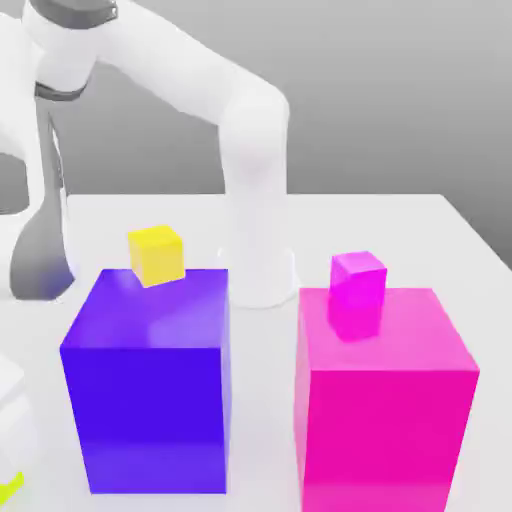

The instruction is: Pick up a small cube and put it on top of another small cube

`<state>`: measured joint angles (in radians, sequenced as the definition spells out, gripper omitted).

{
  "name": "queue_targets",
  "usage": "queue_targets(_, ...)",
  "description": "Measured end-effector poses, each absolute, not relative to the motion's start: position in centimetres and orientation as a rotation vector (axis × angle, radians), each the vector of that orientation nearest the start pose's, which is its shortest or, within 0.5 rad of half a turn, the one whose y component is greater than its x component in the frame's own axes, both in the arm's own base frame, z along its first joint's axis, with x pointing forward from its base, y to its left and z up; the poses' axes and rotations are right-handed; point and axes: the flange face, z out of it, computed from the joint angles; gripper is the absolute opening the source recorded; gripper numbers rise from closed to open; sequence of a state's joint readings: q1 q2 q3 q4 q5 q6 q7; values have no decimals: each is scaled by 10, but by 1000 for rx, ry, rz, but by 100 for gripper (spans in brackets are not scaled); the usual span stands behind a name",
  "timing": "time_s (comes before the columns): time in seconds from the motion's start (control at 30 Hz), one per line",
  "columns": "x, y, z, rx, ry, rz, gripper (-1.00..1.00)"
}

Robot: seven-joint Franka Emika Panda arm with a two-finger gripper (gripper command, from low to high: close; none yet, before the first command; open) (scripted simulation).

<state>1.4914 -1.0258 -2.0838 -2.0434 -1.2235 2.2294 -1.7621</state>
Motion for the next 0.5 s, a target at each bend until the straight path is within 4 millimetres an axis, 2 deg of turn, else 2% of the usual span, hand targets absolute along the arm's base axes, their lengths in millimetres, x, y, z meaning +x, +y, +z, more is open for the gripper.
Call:
queue_targets(0.1, 465, -321, 144, 1836, 2541, -7, -100)
queue_targets(0.13, 465, -320, 136, 1834, 2545, -6, -100)
queue_targets(0.2, 465, -321, 157, 1834, 2547, -5, -100)
queue_targets(0.27, 465, -321, 194, 1837, 2540, 0, -100)
queue_targets(0.37, 458, -322, 266, 1876, 2445, 71, -100)
queue_targets(0.5, 445, -306, 359, 1914, 2323, 162, -100)
